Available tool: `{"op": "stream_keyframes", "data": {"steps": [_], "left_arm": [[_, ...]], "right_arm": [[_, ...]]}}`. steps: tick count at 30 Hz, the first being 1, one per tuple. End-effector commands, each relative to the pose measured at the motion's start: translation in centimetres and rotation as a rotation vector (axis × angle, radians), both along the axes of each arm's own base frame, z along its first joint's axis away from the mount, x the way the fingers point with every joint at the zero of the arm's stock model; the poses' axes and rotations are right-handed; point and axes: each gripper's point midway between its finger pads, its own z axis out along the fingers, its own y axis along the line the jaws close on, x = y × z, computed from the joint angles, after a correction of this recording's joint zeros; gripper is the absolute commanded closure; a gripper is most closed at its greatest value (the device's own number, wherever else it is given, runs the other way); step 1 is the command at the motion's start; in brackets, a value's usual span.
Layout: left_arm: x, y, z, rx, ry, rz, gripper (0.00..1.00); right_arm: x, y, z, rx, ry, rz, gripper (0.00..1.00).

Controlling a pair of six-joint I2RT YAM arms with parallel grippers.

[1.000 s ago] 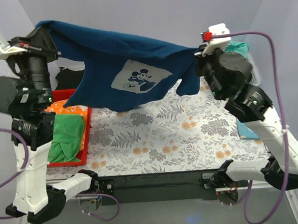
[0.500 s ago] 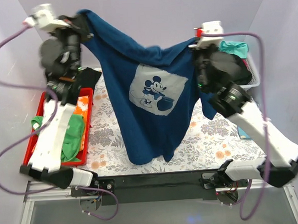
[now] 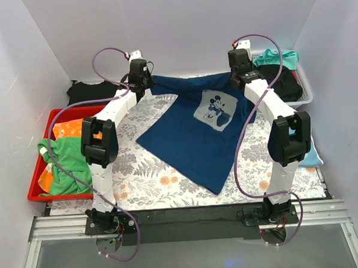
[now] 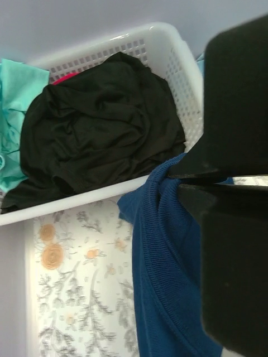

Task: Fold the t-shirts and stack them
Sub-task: Flatten out the tshirt

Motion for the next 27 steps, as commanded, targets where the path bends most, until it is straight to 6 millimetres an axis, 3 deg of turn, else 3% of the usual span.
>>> {"op": "stream_keyframes", "data": {"steps": [1, 2, 3, 6, 8, 9, 10, 11, 12, 13, 15, 16, 17, 18, 19, 20, 22, 23, 24, 25, 26, 27], "left_arm": [[4.4, 0.5, 4.9, -0.063, -0.113, 0.02, 1.0], [5.7, 0.1, 7.9, -0.082, -0.175, 0.014, 1.0], [6.8, -0.3, 4.9, -0.073, -0.124, 0.004, 1.0], [8.5, -1.6, 6.9, -0.118, -0.185, -0.035, 1.0], [9.0, -2.1, 6.4, -0.127, -0.189, -0.06, 0.96], [9.0, -2.1, 6.4, -0.129, -0.192, -0.058, 0.87], [8.9, -1.9, 6.9, -0.127, -0.198, -0.053, 0.63], [8.8, -1.7, 6.8, -0.122, -0.194, -0.043, 0.52], [8.5, -1.4, 5.8, -0.111, -0.17, -0.036, 0.2], [8.0, -1.1, 6.5, -0.106, -0.171, -0.028, 0.13], [7.1, -0.3, 5.8, -0.087, -0.14, 0.002, 0.12], [6.5, 0.0, 4.3, -0.074, -0.097, 0.008, 0.12], [5.8, 0.2, 5.0, -0.076, -0.092, 0.014, 0.12], [4.7, 0.1, 3.8, -0.073, -0.032, 0.002, 0.12], [3.8, -0.2, 2.5, -0.083, 0.019, -0.021, 0.12], [2.6, -0.6, 3.0, -0.097, 0.04, -0.047, 0.14], [-0.3, -2.1, 1.6, -0.12, 0.129, -0.132, 0.17], [-2.2, -2.3, -1.0, -0.099, 0.207, -0.141, 0.17], [-4.3, -3.5, 0.1, -0.087, 0.209, -0.177, 0.18], [-5.9, -4.2, -0.7, -0.07, 0.236, -0.201, 0.19], [-8.1, -4.7, -2.8, -0.05, 0.298, -0.219, 0.19], [-10.4, -6.3, -1.9, -0.059, 0.301, -0.272, 0.2]], "right_arm": [[2.0, 0.2, 4.3, 0.102, -0.11, -0.02, 0.99], [2.0, 0.1, 4.0, 0.106, -0.102, -0.025, 0.99], [1.7, 0.0, 3.0, 0.103, -0.079, -0.027, 0.99], [0.8, -0.1, 1.3, 0.111, -0.039, -0.025, 0.99], [0.5, 0.1, 0.5, 0.12, -0.021, -0.021, 0.99], [0.1, 0.1, -0.2, 0.123, -0.002, -0.015, 0.99], [0.0, 0.4, -0.5, 0.133, 0.006, -0.007, 0.99], [0.0, 0.5, -0.8, 0.139, 0.014, -0.005, 0.99], [-0.2, 0.5, -1.2, 0.144, 0.025, -0.004, 0.99], [-0.2, 0.6, -1.5, 0.148, 0.036, 0.001, 0.99], [-0.3, 0.6, -2.0, 0.151, 0.05, -0.004, 0.99], [-0.3, 0.8, -2.0, 0.158, 0.052, 0.0, 0.99], [-0.3, 0.8, -2.2, 0.16, 0.06, -0.003, 0.99], [-0.4, 0.8, -2.8, 0.164, 0.082, -0.008, 0.99], [-0.4, 1.0, -3.0, 0.17, 0.091, -0.003, 0.99], [-0.3, 1.1, -2.9, 0.175, 0.092, -0.007, 0.99], [-0.6, 1.2, -4.2, 0.18, 0.139, -0.014, 0.99], [-0.8, 1.3, -4.5, 0.186, 0.15, -0.018, 0.99], [-1.1, 1.2, -5.1, 0.188, 0.171, -0.023, 0.99], [-1.3, 1.4, -5.5, 0.206, 0.181, -0.023, 0.99], [-1.5, 1.6, -5.9, 0.213, 0.19, -0.02, 0.99], [-1.9, 1.7, -6.5, 0.221, 0.206, -0.019, 0.99]]}}
